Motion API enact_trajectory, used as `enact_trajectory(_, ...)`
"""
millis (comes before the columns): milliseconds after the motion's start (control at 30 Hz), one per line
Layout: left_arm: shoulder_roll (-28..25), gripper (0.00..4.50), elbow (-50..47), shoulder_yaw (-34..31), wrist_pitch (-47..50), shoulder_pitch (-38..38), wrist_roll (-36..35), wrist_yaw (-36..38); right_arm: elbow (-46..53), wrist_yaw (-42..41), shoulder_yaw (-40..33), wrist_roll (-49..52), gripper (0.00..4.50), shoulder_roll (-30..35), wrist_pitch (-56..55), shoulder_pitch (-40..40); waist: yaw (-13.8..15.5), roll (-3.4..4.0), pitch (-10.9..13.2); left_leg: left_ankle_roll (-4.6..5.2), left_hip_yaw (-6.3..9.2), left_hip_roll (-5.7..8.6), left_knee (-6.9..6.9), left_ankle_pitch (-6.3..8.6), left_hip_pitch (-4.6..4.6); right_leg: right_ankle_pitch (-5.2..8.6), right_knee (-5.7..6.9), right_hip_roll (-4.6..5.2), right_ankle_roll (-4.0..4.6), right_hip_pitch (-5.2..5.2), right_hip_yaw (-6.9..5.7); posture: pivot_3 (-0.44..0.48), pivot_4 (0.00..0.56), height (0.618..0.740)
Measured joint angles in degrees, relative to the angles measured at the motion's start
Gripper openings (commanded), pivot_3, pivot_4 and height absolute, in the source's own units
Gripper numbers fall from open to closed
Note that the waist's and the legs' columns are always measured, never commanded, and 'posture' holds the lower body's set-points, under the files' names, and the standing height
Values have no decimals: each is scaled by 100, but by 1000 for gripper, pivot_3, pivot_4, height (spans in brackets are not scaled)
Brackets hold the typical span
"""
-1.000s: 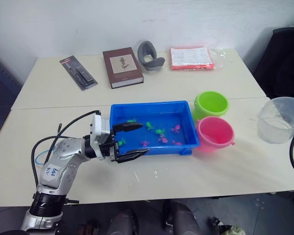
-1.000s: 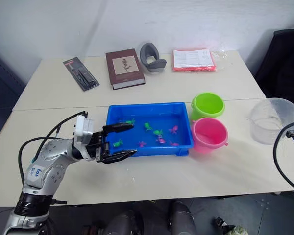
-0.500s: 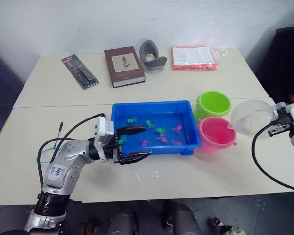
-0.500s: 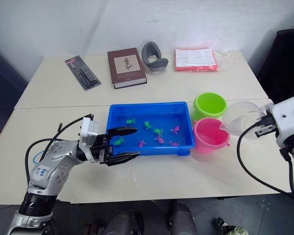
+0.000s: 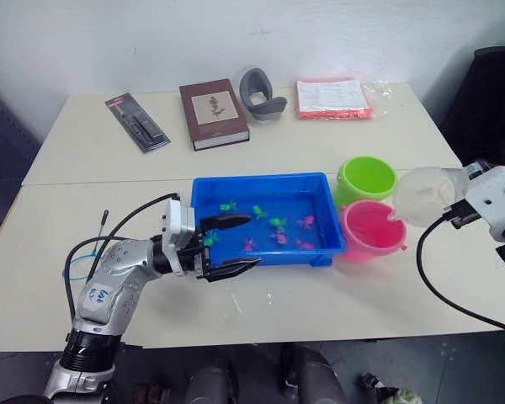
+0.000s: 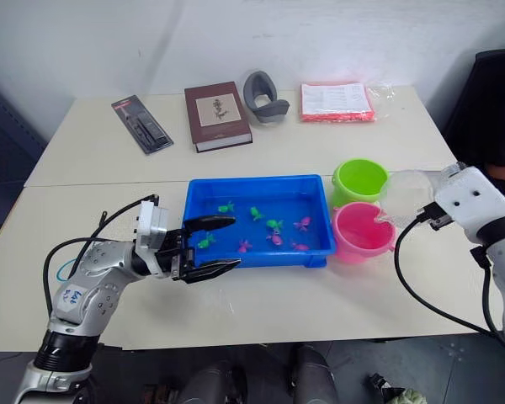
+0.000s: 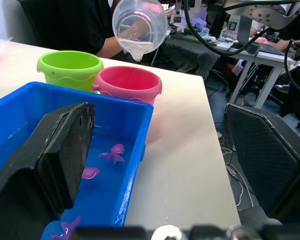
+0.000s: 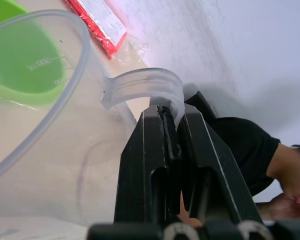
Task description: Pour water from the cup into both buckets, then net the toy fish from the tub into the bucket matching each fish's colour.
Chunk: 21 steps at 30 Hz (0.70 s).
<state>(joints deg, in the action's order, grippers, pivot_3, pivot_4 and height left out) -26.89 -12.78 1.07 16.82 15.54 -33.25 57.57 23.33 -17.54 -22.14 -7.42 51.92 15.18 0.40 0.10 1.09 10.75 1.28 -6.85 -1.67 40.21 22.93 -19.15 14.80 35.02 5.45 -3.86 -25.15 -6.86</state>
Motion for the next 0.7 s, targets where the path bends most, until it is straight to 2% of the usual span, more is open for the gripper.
enact_trajectory(700, 99, 4500, 177, 1, -259, 0, 202, -37, -496, 20, 131, -777, 47, -187, -1215, -202, -6, -1, 0, 1, 0, -1, 0, -2, 1, 0, 4, 1, 0, 0, 0, 0, 150, 740)
